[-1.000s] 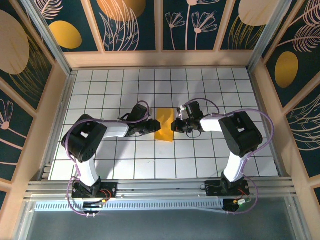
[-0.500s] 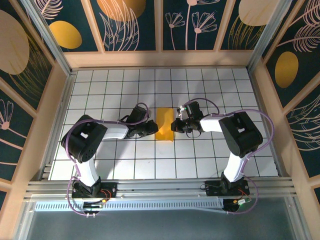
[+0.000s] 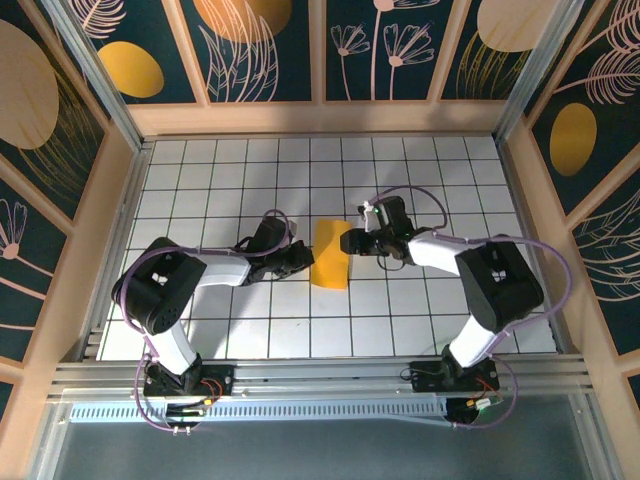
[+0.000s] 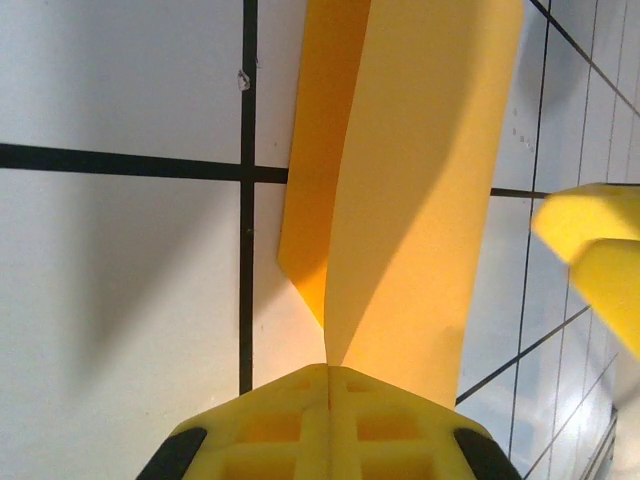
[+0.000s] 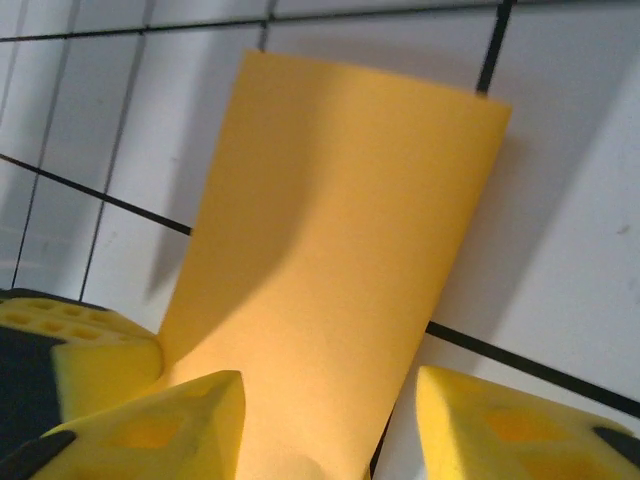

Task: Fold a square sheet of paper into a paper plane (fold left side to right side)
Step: Third fold the triangle at the center of the table.

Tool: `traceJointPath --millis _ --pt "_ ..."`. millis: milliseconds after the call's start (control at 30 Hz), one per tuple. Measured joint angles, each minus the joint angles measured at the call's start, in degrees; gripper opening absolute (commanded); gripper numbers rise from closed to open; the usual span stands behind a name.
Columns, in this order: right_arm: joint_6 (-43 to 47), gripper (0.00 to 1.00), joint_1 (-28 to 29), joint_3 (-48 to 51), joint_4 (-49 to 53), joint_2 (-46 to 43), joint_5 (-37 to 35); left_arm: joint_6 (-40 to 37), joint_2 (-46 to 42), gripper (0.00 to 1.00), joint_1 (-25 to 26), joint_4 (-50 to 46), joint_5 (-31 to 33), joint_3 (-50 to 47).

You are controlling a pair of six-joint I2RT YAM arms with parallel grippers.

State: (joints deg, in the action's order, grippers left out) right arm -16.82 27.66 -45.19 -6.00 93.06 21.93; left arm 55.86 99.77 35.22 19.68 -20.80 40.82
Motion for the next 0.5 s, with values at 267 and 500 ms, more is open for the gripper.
traceJointPath --millis 267,500 --pt "7.96 0.69 11.91 9.55 -1.77 -15.26 -13.09 3.82 -2.64 0.0 0.0 0.35 -1.31 -0.46" --pt "13.88 0.74 28.35 14.47 -3.85 -16.96 -28.11 6.86 -4.07 0.0 0.0 0.94 -1.55 -1.4"
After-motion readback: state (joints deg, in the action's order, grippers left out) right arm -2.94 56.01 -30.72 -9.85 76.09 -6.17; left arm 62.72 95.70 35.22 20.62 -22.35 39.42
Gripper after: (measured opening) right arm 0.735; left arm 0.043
